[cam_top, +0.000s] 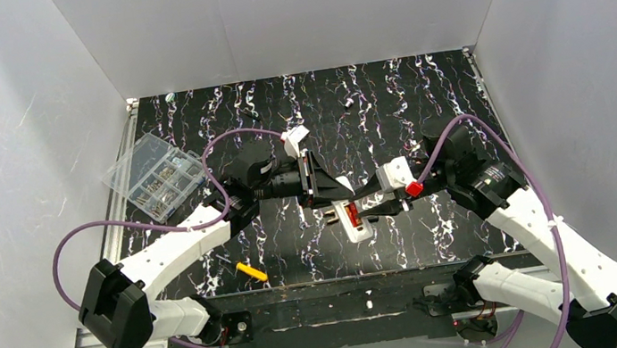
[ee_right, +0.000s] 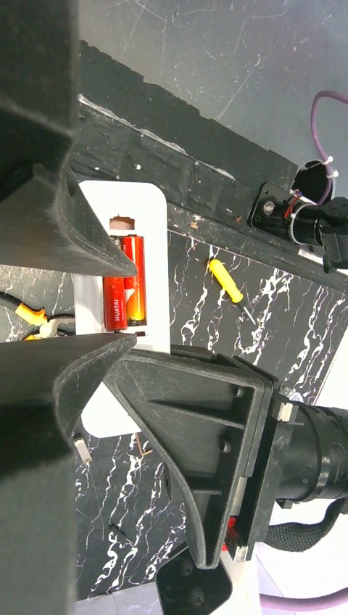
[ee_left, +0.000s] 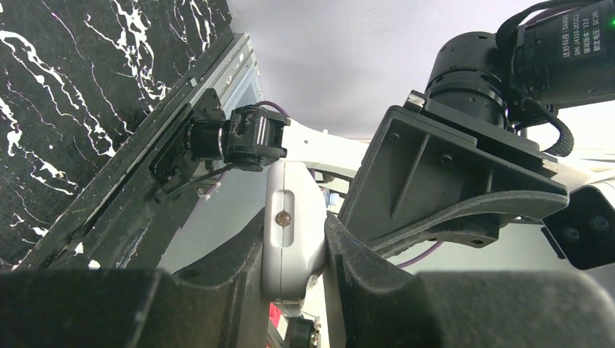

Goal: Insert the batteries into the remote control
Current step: Load the battery into the remote control.

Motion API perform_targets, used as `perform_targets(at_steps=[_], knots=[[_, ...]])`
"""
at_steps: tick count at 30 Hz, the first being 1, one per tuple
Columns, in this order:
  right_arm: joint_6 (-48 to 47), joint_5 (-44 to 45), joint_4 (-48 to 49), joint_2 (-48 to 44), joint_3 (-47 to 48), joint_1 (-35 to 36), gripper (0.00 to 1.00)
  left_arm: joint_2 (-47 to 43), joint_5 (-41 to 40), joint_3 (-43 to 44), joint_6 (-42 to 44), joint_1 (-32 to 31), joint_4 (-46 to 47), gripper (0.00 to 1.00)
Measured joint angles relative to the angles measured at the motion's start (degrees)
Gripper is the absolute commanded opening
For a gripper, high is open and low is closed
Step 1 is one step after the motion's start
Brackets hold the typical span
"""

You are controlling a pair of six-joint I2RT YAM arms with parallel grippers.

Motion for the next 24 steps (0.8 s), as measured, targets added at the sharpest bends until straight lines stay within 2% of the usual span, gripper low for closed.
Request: perform_targets(at_steps=[7, 24], knots=[[-0.1, -0.1, 0.7, 0.0, 0.0, 0.0, 0.31, 0.1, 0.0, 0.0, -0.1, 0.0, 0.0, 0.00], [-1.1, -0.3, 0.7, -0.6, -0.7, 0.0, 0.27, 0.1, -0.6, 0.0, -0.1, -0.1, -0.3, 0.00]])
